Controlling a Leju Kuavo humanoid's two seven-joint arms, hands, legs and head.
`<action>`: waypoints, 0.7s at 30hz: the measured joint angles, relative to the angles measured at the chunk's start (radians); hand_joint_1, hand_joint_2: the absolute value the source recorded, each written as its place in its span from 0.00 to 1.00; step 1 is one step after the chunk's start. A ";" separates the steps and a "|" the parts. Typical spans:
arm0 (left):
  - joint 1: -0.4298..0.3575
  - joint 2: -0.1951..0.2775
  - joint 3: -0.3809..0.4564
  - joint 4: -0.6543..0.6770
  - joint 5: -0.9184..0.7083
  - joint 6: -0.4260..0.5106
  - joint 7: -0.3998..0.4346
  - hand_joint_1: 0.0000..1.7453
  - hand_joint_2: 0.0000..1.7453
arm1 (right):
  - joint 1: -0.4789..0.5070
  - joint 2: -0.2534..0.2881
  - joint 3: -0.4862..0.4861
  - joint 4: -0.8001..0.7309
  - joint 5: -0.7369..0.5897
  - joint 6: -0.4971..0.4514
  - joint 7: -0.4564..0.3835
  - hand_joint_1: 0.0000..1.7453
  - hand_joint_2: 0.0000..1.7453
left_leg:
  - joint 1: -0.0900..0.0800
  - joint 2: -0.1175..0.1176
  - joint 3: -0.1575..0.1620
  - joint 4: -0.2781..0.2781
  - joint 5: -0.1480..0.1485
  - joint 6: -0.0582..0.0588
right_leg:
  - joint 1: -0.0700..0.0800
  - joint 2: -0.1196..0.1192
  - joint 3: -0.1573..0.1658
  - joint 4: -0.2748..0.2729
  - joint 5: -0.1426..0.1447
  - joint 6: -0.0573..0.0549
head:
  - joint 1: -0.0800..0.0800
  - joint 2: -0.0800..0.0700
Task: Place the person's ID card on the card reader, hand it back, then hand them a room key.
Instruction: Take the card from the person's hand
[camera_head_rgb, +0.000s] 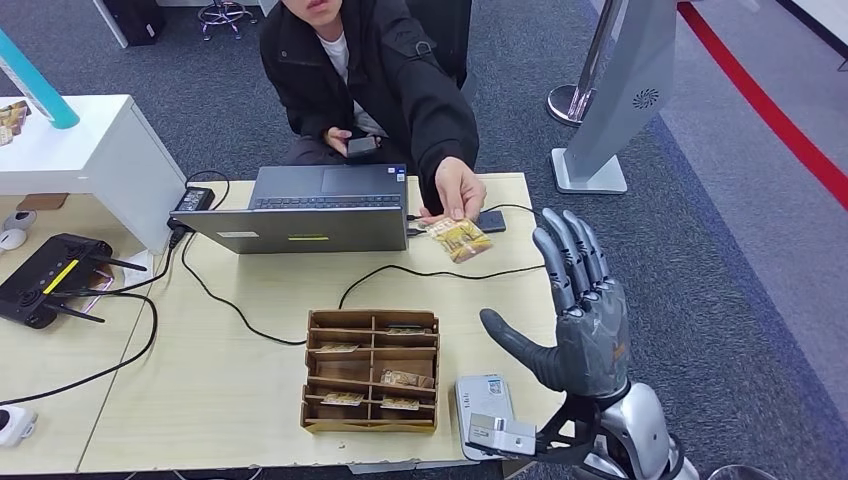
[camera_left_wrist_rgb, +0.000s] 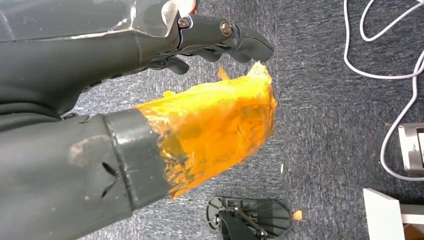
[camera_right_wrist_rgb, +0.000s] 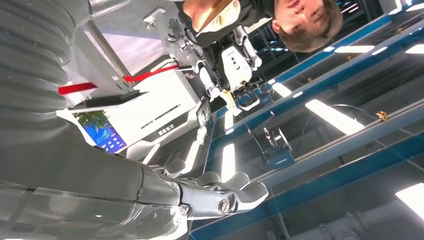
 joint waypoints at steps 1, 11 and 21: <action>0.000 0.000 0.000 0.000 -0.004 -0.002 0.002 0.00 0.00 | -0.004 -0.001 0.001 0.002 0.014 0.000 0.009 0.00 1.00 | 0.000 0.000 0.000 0.000 0.000 0.000 | 0.000 0.000 0.000 0.000 0.000 0.000 | 0.000 0.000; -0.008 -0.005 -0.005 0.000 -0.051 -0.019 0.033 0.00 0.00 | -0.123 -0.003 0.012 0.046 0.206 0.052 0.116 0.00 1.00 | 0.000 0.000 0.000 0.000 0.000 0.000 | 0.000 0.000 0.000 0.000 0.000 0.000 | 0.000 0.000; -0.010 -0.007 -0.009 0.000 -0.067 -0.024 0.045 0.00 0.00 | -0.181 -0.007 0.027 0.083 0.339 0.123 0.181 0.00 1.00 | 0.000 0.000 0.000 0.000 0.001 0.000 | 0.000 0.000 0.000 0.000 0.000 0.000 | 0.000 0.000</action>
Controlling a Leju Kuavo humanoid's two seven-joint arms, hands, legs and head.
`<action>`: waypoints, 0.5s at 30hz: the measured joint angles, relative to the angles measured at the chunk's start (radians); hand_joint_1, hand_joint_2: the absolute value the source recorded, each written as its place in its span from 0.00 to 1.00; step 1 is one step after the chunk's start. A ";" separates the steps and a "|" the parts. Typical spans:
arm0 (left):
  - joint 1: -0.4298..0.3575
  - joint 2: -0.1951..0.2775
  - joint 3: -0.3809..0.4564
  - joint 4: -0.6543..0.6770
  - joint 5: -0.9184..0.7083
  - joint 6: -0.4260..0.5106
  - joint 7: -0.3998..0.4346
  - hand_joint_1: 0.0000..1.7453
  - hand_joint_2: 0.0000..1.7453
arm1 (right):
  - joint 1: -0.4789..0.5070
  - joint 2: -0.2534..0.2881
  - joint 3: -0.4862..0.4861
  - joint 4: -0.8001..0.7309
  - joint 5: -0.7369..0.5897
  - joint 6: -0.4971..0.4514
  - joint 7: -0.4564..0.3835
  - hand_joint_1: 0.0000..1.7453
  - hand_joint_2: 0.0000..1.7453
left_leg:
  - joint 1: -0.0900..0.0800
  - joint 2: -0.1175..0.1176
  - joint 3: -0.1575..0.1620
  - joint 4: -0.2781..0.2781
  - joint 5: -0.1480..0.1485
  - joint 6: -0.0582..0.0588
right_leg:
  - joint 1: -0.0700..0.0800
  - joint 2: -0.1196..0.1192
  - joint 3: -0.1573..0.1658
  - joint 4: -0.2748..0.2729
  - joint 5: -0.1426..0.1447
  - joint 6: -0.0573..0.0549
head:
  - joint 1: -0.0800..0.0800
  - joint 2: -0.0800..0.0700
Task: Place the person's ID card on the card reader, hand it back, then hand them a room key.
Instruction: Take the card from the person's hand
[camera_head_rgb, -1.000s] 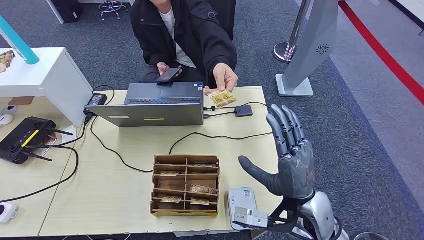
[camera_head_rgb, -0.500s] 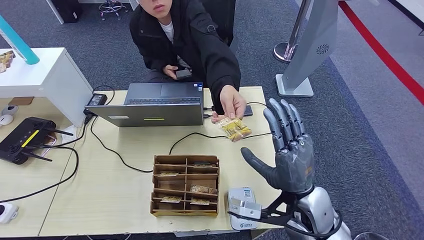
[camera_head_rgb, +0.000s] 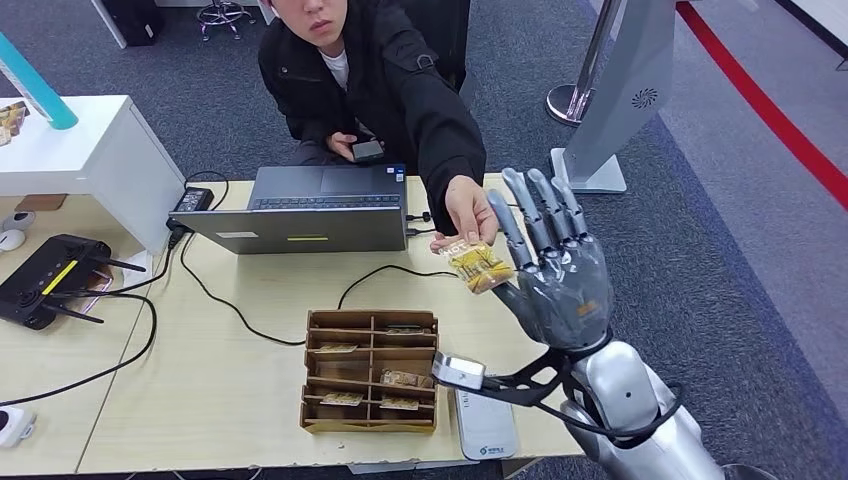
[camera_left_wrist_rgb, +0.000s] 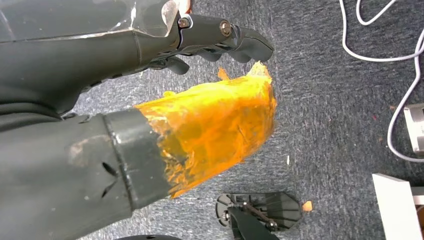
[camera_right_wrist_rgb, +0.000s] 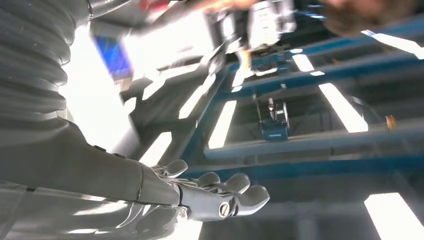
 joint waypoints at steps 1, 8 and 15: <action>-0.001 0.000 -0.002 0.000 -0.002 -0.001 0.002 0.00 0.00 | -0.014 -0.002 0.004 0.016 0.023 0.013 0.010 0.00 1.00 | 0.000 0.000 0.000 0.000 0.000 0.000 | 0.000 0.000 0.000 0.000 0.000 0.000 | 0.000 0.000; -0.008 -0.002 -0.014 0.000 -0.015 -0.002 0.016 0.00 0.00 | -0.100 -0.021 0.057 0.139 0.068 0.050 0.073 0.00 1.00 | 0.000 -0.002 0.000 0.000 0.001 0.001 | 0.000 -0.002 0.000 0.000 0.000 0.000 | 0.000 0.000; -0.010 -0.002 -0.014 0.000 -0.020 -0.007 0.016 0.00 0.00 | -0.100 -0.027 0.072 0.144 0.062 0.054 0.078 0.00 1.00 | 0.000 -0.002 0.000 0.000 0.001 0.001 | 0.000 -0.002 0.000 0.000 0.000 0.001 | 0.000 0.000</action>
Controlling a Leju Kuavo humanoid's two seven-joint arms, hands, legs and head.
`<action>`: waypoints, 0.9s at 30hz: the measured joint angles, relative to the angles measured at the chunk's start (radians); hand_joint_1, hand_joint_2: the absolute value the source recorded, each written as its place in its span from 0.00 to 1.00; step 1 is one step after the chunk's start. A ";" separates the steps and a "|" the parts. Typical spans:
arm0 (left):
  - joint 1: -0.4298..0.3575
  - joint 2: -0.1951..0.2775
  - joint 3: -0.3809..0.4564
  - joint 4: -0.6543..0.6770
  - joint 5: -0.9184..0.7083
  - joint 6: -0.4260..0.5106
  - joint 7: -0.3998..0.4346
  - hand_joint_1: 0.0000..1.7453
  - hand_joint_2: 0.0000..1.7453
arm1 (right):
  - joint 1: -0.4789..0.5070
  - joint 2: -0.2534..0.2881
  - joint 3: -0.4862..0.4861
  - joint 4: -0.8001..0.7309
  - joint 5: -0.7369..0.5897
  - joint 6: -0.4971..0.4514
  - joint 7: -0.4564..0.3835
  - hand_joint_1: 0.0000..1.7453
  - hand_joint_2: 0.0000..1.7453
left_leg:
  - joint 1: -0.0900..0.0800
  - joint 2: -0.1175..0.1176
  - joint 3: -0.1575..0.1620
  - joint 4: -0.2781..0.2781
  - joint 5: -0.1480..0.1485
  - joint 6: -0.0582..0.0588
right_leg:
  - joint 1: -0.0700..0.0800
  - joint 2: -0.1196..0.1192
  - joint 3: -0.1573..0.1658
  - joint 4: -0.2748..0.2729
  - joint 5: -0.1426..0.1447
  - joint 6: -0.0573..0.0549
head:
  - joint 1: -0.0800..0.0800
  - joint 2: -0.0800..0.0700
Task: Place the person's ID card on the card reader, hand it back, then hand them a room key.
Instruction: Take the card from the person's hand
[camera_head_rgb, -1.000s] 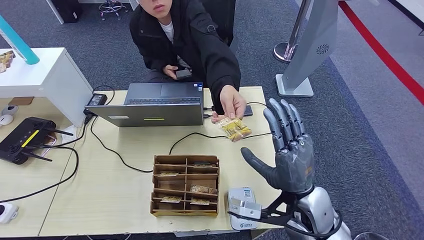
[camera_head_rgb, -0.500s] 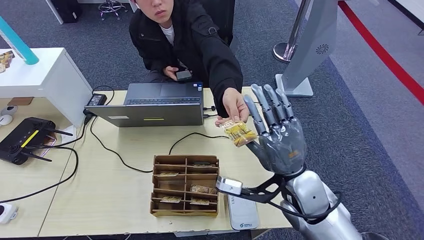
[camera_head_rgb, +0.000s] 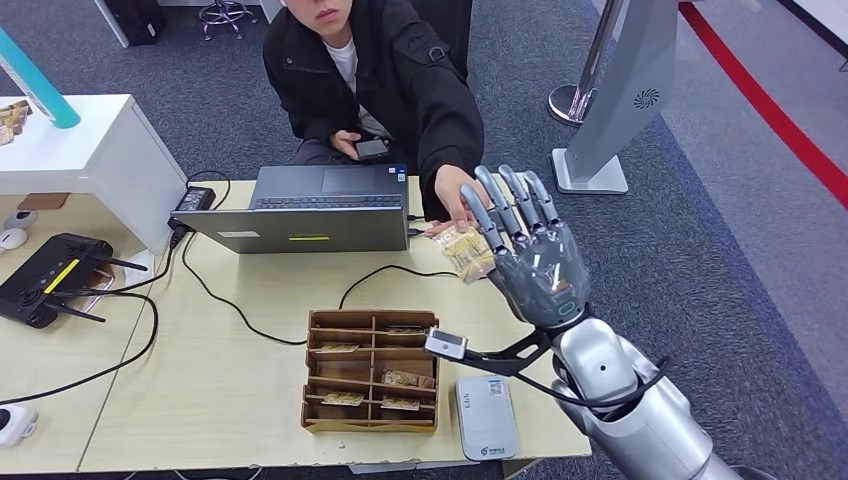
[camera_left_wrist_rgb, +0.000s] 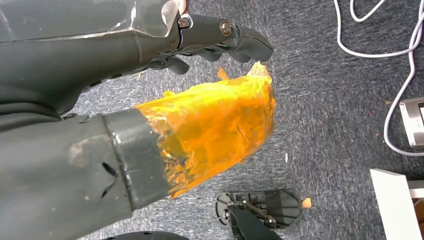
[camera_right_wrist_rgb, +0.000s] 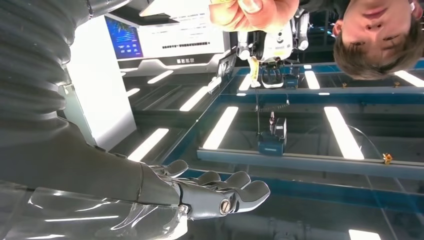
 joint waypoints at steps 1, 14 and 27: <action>0.000 0.000 0.000 0.000 -0.001 0.000 0.000 0.00 0.00 | 0.000 0.000 0.002 0.001 -0.001 0.000 0.000 0.00 1.00 | 0.000 0.000 0.000 0.000 0.000 0.000 | 0.000 0.000 0.000 0.000 0.000 0.000 | 0.000 0.000; 0.000 0.000 -0.001 0.000 -0.009 0.000 0.002 0.00 0.00 | 0.000 0.000 0.011 0.003 -0.006 0.002 0.003 0.24 1.00 | 0.000 0.000 0.000 0.000 0.000 0.000 | 0.000 0.000 0.000 0.000 0.000 0.000 | 0.000 0.000; 0.000 -0.001 -0.007 0.000 -0.015 -0.001 0.003 0.00 0.00 | 0.008 0.000 0.014 0.003 -0.024 -0.003 0.002 1.00 1.00 | 0.000 0.000 0.000 0.000 0.000 0.000 | 0.000 0.000 0.000 0.000 0.000 0.000 | 0.000 0.000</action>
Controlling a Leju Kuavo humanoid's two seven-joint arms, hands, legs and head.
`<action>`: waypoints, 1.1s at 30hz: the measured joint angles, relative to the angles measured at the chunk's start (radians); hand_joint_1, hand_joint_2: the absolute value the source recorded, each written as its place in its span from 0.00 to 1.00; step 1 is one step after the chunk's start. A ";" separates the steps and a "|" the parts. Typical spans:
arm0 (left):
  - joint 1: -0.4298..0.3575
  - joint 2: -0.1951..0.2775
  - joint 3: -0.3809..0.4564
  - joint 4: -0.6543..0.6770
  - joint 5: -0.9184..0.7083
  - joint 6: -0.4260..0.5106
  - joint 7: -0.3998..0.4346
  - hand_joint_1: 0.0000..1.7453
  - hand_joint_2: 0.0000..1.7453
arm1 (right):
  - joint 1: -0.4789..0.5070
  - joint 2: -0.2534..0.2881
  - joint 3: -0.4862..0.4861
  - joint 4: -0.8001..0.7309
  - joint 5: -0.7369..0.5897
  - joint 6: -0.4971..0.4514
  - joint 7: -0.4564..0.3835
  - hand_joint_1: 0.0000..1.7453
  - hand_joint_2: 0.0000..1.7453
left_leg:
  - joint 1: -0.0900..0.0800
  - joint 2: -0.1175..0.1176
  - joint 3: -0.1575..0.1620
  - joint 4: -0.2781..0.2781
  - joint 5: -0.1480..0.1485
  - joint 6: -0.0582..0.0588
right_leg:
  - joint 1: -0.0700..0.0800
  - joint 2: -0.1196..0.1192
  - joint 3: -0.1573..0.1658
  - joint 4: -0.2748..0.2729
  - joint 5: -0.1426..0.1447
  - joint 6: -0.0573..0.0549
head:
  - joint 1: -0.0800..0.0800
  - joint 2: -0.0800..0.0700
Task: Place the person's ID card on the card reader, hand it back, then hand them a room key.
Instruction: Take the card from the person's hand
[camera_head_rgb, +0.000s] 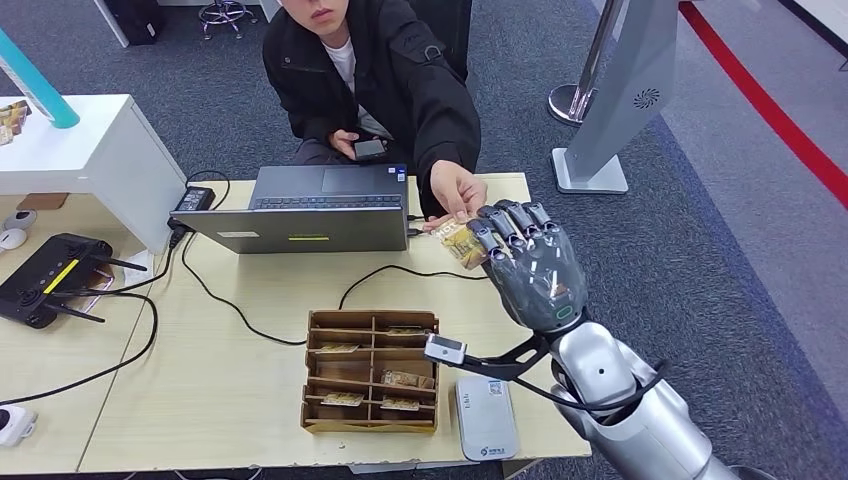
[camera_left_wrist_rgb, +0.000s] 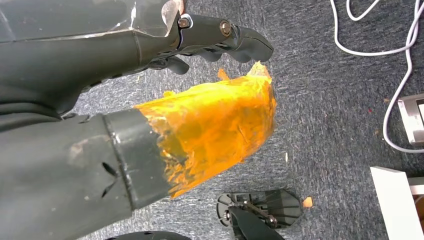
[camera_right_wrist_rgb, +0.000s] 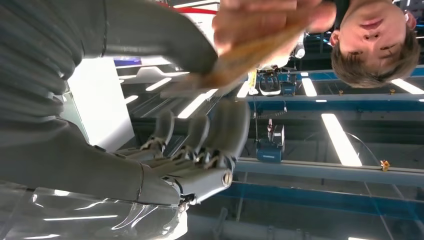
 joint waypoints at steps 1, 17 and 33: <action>0.000 0.000 0.000 0.000 -0.001 0.000 0.000 0.00 0.00 | 0.001 0.000 0.000 0.000 -0.002 -0.001 0.000 1.00 1.00 | 0.000 0.000 0.000 0.000 0.000 0.000 | 0.000 0.000 0.000 0.000 0.000 0.000 | 0.000 0.000; 0.000 -0.001 -0.001 0.000 -0.006 0.000 0.000 0.00 0.00 | 0.003 0.000 0.000 -0.001 -0.013 -0.008 -0.003 1.00 1.00 | 0.000 0.000 0.000 0.000 0.000 0.000 | 0.000 0.000 0.000 0.000 0.000 0.000 | 0.000 0.000; 0.004 -0.006 -0.001 0.000 0.003 0.000 -0.005 0.00 0.00 | 0.089 0.014 -0.024 -0.079 -0.290 -0.028 -0.099 1.00 1.00 | 0.000 0.000 0.000 0.000 0.000 0.000 | 0.000 0.000 0.000 0.000 0.000 0.000 | 0.000 0.000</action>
